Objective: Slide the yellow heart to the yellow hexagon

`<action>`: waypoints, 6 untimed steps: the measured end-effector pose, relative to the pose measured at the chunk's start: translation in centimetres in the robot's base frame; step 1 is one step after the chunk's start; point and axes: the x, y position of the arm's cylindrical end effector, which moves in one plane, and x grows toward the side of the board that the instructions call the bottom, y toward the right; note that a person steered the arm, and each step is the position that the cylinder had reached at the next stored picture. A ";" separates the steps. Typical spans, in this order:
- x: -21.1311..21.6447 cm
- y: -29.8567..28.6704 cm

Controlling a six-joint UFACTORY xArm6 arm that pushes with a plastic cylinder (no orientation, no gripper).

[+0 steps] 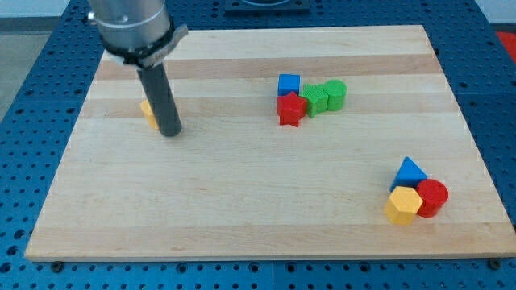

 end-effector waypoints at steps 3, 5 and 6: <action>0.4 0.9; -7.1 4.9; -9.2 0.2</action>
